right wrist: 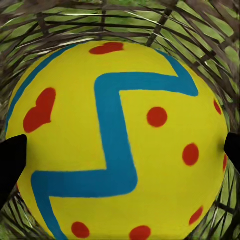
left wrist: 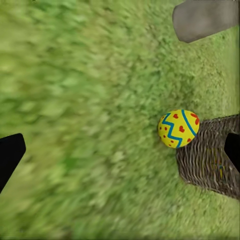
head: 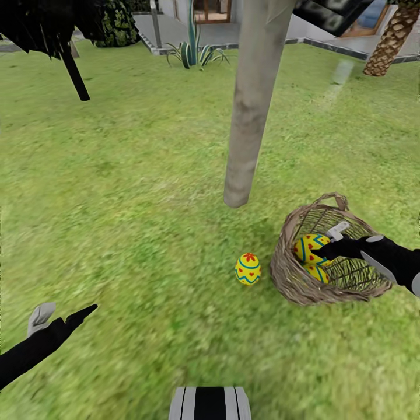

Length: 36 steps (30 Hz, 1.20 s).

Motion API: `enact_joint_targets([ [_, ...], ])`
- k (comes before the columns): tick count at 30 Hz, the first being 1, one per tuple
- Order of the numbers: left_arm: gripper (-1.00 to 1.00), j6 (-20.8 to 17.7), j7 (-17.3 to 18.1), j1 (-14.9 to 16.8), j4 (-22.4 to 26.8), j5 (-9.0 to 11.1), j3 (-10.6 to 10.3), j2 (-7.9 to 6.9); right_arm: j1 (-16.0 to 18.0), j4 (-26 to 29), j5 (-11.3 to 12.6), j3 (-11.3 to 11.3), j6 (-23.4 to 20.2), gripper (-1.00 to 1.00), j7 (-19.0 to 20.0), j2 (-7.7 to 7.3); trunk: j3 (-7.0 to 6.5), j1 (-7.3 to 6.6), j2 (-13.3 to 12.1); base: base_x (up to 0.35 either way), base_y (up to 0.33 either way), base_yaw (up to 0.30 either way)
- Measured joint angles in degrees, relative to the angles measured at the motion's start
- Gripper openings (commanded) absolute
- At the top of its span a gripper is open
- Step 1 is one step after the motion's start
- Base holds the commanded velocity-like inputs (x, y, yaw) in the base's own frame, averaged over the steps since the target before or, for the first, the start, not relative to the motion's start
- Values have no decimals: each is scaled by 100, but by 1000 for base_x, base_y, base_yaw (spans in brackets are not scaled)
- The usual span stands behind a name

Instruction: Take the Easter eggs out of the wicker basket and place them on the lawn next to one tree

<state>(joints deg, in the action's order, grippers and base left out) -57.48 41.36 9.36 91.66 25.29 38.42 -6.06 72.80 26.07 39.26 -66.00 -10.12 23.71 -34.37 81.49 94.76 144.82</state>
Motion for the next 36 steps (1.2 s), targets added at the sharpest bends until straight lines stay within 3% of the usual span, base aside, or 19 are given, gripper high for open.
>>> enact_joint_targets([
  [13, 100, 13, -28, 0, -13, -11, -41, 7, 14, 111, 1, 26, -134, -100, 17, -37, -288, -35, -17, -99, 0, 0],
  [14, 100, 13, -27, 0, -15, -15, -46, 7, 16, 222, 2, 28, -287, -100, 22, -101, -310, -37, -19, -109, 0, 0],
  [16, 100, 9, -23, -1, -17, -12, -42, 7, 21, 808, 5, 102, -676, -100, 28, -412, -355, -41, -21, -252, 0, 0],
  [17, 100, 7, -22, -1, -17, -11, -39, 7, 19, 1200, 13, 252, -939, -100, 28, -601, -377, -43, -23, -192, 0, 0],
  [19, 100, 6, -21, -1, -18, -11, -28, 7, 16, 1840, 18, 821, -1668, -100, 24, -892, -422, -50, -25, -55, 0, 0],
  [20, 100, 5, -21, 0, -18, -11, -20, 7, 16, 1968, 18, 963, -1875, -100, 23, -950, -444, -53, -27, -16, 0, 0],
  [24, 100, 11, -31, 0, -17, -17, -29, 12, 14, 2085, 27, 1120, -2254, -100, 21, -1023, -532, -63, -32, -4, 0, 0],
  [26, 100, 14, -41, 0, -18, -21, -45, 15, 15, 2389, 38, 1374, -2553, -100, 17, -1148, -555, -66, -34, 0, 0, 0],
  [29, 100, 15, -21, -1, -18, -22, -34, 24, 14, 2898, 40, 1583, -2815, -100, 12, -1399, -555, -66, -34, 0, 0, 0],
  [30, 100, 15, -29, -1, -17, -22, -24, 30, 15, 3109, 39, 1692, -2848, -100, 5, -1524, -555, -66, -34, 0, 0, 0],
  [32, 100, 15, -36, -1, -19, -23, -19, 39, 15, 3299, 37, 2147, -2875, -100, 3, -1620, -555, -66, -34, 0, 0, 0],
  [36, 100, 15, -29, 0, -24, -17, -24, 49, 13, 3787, 53, 2441, -3101, -100, 8, -1758, -555, -65, -34, 0, 0, 0],
])
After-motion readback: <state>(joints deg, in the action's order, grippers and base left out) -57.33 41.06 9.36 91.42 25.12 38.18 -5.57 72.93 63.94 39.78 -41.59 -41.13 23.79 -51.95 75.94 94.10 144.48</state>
